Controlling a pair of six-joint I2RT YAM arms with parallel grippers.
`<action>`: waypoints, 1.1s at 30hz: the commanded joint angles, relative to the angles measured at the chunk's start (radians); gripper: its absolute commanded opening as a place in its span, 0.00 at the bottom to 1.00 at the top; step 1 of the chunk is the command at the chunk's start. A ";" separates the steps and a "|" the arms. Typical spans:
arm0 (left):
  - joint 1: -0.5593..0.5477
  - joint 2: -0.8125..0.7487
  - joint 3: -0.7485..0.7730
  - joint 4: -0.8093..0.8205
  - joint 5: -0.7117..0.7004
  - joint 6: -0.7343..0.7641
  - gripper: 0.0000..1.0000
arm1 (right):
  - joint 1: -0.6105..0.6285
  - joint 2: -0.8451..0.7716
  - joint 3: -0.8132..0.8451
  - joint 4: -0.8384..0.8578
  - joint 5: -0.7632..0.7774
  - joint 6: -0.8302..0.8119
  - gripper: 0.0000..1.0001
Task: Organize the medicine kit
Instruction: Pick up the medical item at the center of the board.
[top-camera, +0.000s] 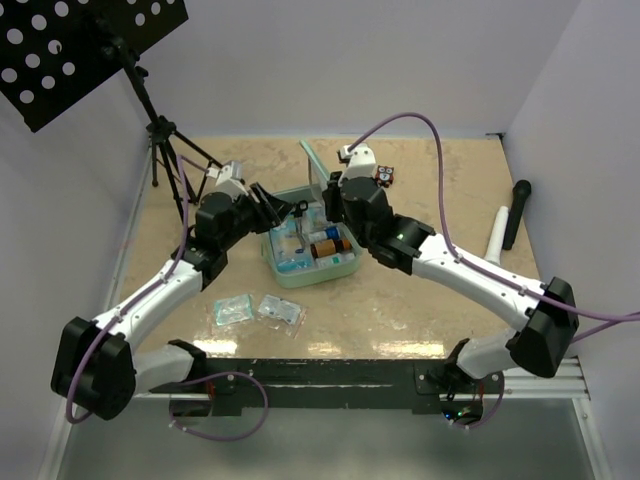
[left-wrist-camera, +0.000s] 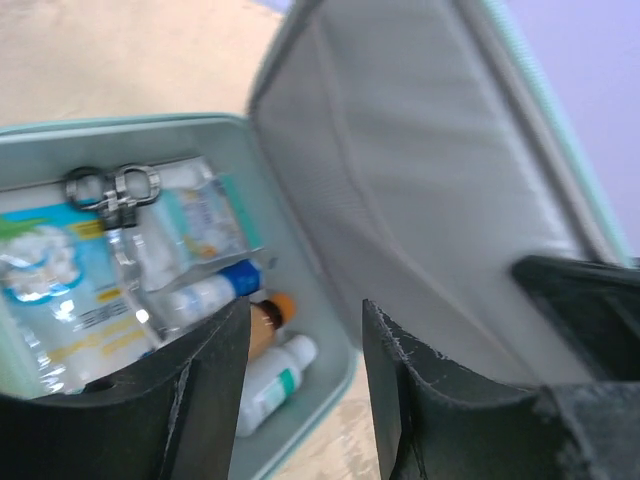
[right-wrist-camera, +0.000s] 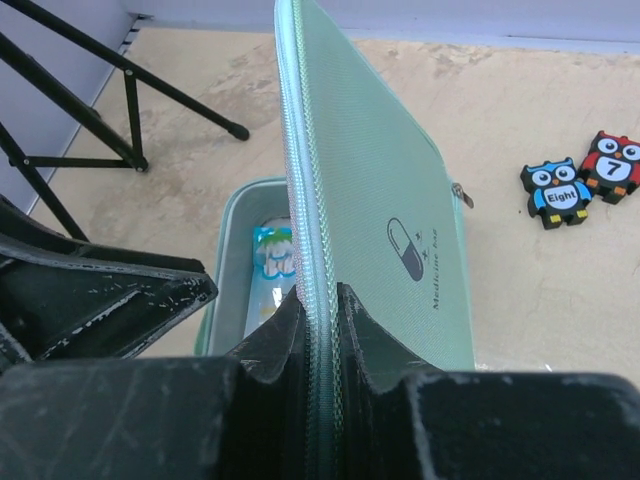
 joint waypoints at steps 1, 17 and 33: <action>-0.017 0.025 0.021 0.242 0.099 -0.087 0.54 | 0.000 0.042 0.014 -0.027 0.035 0.067 0.00; -0.084 0.225 0.180 0.160 -0.007 -0.047 0.61 | 0.017 0.077 0.052 -0.039 0.001 0.082 0.00; -0.098 0.342 0.335 -0.276 -0.265 0.003 0.44 | 0.031 0.042 0.026 -0.027 0.021 0.099 0.00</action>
